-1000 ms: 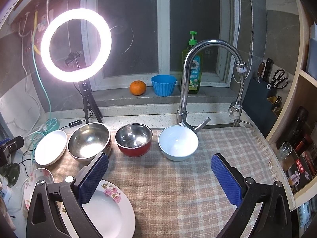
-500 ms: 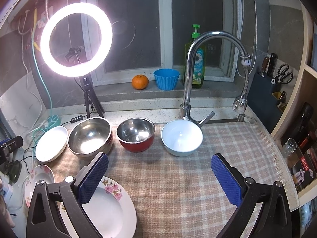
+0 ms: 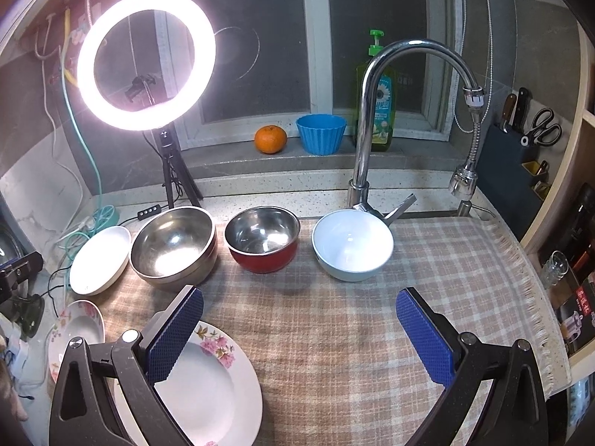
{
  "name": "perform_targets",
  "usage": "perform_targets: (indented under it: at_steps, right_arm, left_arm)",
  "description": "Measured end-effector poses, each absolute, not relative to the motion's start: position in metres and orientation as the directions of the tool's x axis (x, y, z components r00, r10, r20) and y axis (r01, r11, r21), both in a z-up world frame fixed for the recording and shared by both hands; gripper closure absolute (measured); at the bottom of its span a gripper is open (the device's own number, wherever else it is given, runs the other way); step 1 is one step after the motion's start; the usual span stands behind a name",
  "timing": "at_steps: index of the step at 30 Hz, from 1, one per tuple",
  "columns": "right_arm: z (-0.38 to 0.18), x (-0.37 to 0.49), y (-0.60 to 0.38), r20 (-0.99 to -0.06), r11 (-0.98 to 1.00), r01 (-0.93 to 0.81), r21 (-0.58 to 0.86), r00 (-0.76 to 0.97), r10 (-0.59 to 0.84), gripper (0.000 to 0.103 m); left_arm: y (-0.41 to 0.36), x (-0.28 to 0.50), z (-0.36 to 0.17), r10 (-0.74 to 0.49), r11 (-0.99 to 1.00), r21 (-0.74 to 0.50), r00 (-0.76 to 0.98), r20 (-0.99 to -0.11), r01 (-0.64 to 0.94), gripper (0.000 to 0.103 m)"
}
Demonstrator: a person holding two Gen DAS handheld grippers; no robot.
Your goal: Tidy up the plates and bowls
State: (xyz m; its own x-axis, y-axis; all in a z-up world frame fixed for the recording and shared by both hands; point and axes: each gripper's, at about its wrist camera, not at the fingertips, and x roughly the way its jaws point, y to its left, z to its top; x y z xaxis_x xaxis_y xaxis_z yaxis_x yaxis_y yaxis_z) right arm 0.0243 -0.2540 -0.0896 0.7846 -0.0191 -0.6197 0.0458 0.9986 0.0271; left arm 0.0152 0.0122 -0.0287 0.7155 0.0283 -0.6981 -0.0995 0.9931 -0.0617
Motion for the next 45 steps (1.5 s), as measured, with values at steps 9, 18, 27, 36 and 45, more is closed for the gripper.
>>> perform_targets:
  at_steps: [9, 18, 27, 36, 45]
  right_arm:
    - [-0.094, 0.025, -0.257, -0.612, 0.997, 0.027, 0.071, 0.791, 0.022, 0.0]
    - [-0.1, 0.026, -0.261, -0.628, 0.994, 0.026, 0.103, 0.777, 0.045, 0.0]
    - [-0.106, 0.027, -0.269, -0.667, 0.992, 0.04, 0.118, 0.744, 0.049, 0.0]
    - [-0.116, 0.03, -0.261, -0.694, 0.985, -0.03, 0.173, 0.706, 0.143, 0.013]
    - [-0.148, 0.046, -0.232, -0.768, 0.97, -0.106, 0.22, 0.594, 0.239, 0.041]
  left_arm:
    - [0.017, 0.015, -0.034, 0.027, 0.992, -0.067, 0.703, -0.71, -0.106, 0.036]
    - [0.032, 0.01, -0.045, 0.035, 0.988, -0.076, 0.682, -0.731, -0.131, 0.036]
    - [0.05, 0.0, -0.057, 0.049, 0.981, -0.085, 0.652, -0.757, -0.173, 0.037]
    - [0.08, -0.013, -0.076, 0.043, 0.959, -0.133, 0.59, -0.806, -0.251, 0.054]
    - [0.094, -0.025, -0.096, -0.024, 0.947, -0.19, 0.534, -0.845, -0.259, 0.073]
